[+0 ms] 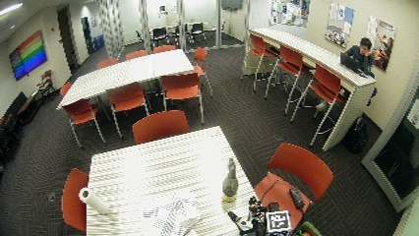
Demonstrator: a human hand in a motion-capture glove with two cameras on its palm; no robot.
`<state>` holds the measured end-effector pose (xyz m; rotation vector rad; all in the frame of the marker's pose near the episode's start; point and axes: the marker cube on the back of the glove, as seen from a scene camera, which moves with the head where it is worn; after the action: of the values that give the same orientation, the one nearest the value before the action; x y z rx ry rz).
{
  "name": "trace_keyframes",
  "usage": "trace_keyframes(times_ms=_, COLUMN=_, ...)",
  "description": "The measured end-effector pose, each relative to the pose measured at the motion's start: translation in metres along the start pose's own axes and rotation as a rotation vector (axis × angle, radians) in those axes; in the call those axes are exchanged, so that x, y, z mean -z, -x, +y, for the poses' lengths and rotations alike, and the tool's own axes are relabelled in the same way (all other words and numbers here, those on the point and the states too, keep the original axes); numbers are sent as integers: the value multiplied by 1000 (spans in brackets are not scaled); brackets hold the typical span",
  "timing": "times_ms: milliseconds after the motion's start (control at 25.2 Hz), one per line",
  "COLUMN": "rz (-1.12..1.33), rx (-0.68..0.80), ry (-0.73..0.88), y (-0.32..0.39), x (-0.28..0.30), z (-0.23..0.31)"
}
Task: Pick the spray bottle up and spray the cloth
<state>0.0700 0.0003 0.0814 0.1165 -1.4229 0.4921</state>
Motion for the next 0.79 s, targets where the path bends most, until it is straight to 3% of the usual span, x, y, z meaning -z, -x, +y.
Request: trace_keyframes(times_ms=794, rz=142, rx=-93, ry=-145, y=-64, x=21, z=-46)
